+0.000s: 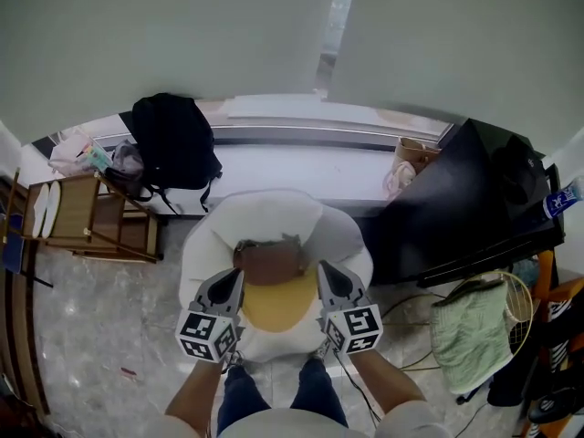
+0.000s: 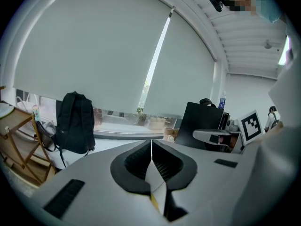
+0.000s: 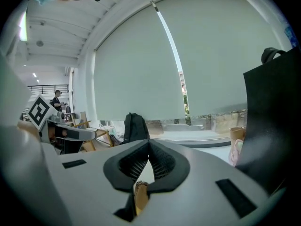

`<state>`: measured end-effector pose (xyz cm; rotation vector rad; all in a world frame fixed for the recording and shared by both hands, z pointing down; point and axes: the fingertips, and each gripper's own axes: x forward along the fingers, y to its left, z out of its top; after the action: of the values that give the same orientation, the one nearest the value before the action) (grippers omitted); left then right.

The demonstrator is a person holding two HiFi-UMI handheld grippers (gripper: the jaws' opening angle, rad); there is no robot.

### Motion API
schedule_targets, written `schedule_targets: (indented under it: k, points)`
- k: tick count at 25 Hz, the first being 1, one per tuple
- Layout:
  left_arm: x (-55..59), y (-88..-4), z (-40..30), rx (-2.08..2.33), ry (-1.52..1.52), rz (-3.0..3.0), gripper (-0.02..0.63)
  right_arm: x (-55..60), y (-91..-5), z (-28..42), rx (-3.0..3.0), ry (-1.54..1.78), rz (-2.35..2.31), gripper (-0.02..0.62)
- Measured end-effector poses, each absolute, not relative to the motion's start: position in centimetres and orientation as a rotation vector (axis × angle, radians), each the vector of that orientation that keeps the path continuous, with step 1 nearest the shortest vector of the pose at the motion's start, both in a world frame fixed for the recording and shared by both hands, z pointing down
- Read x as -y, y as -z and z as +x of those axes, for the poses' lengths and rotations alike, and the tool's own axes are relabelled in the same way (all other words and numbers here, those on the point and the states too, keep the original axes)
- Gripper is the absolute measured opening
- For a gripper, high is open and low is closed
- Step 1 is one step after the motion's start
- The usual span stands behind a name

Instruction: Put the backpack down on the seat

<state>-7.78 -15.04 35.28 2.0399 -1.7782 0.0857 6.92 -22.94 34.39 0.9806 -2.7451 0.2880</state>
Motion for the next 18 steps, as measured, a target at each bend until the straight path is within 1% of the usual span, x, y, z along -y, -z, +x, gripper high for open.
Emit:
schedule_targets:
  k: [18]
  points:
    - [11.0,-27.6,-6.6,1.81,-0.017,2.129,0.034,17.4,-26.2,7.8,2.855,-0.2,0.916,0.029]
